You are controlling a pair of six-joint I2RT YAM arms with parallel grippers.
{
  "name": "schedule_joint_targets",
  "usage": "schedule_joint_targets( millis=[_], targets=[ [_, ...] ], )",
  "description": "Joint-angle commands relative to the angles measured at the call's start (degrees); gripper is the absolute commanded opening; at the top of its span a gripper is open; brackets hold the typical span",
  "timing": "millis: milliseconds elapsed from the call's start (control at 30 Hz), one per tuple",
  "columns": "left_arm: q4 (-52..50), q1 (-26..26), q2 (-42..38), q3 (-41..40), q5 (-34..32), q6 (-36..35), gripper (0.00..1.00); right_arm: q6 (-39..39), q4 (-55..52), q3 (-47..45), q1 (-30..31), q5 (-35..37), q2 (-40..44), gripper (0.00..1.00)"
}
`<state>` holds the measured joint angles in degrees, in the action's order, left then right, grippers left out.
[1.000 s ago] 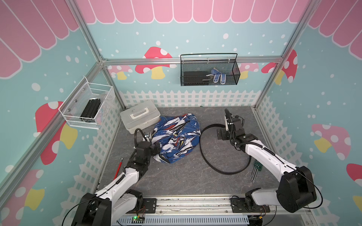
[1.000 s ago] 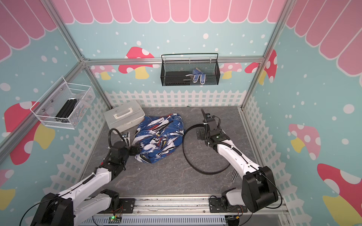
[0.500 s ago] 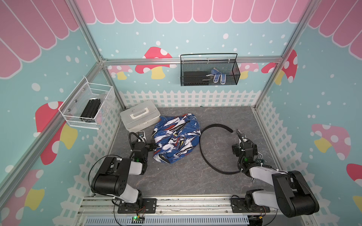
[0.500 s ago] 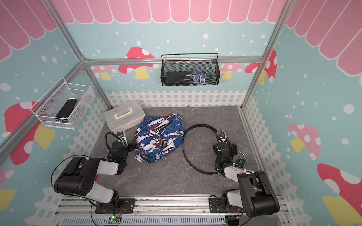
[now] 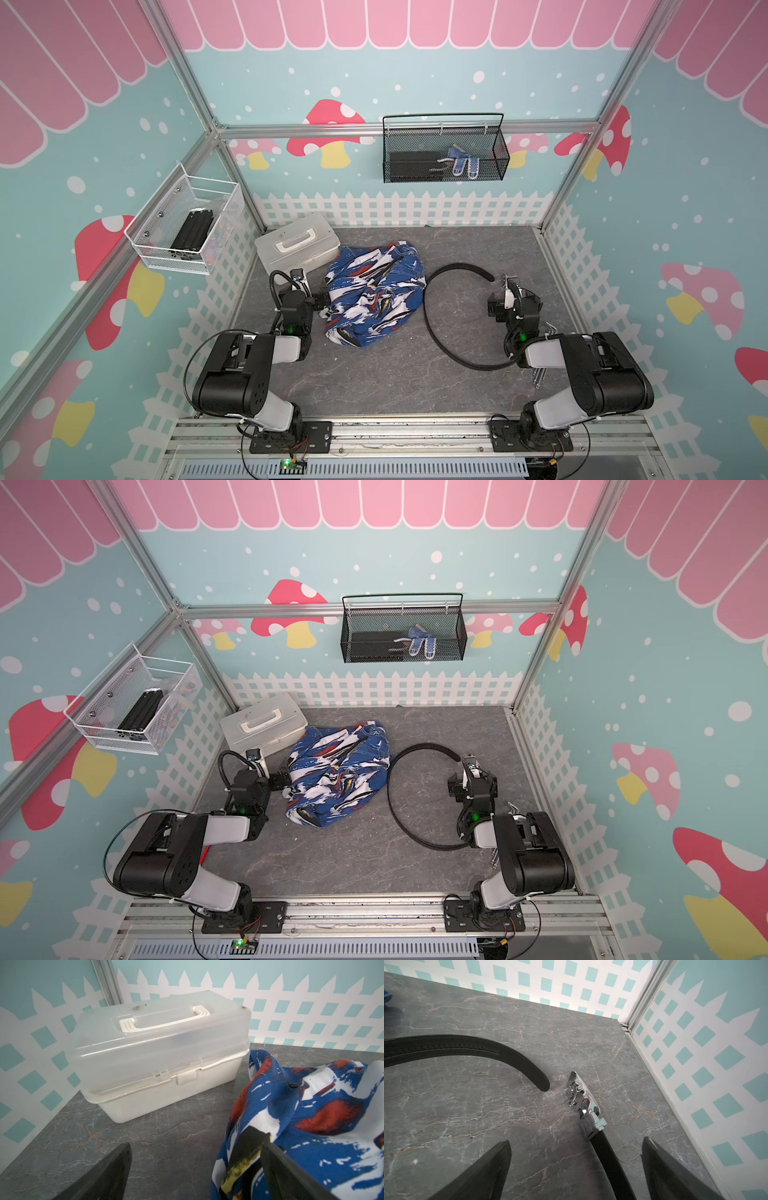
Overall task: Remove the belt from the trousers
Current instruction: Reset both arms
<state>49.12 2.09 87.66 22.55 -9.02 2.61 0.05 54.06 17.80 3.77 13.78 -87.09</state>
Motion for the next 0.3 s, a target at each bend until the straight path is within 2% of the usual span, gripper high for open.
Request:
schedule_joint_targets(
  millis=[0, 133, 267],
  targets=[
    [0.39, -0.31, 0.25, 0.37, -0.69, 0.20, 0.99, -0.21, 3.38, 0.15, -0.19, -1.27, -0.01, 0.99],
    [0.13, -0.33, 0.22, 0.47, -0.69, 0.21, 0.99, 0.59, 0.25, 1.79, -1.78, -4.98, -0.10, 0.99],
    [-0.05, -0.29, 0.12, 0.48, -0.72, 0.24, 0.99, 0.48, 0.75, 1.07, -2.02, -5.22, 0.47, 0.99]
  ],
)
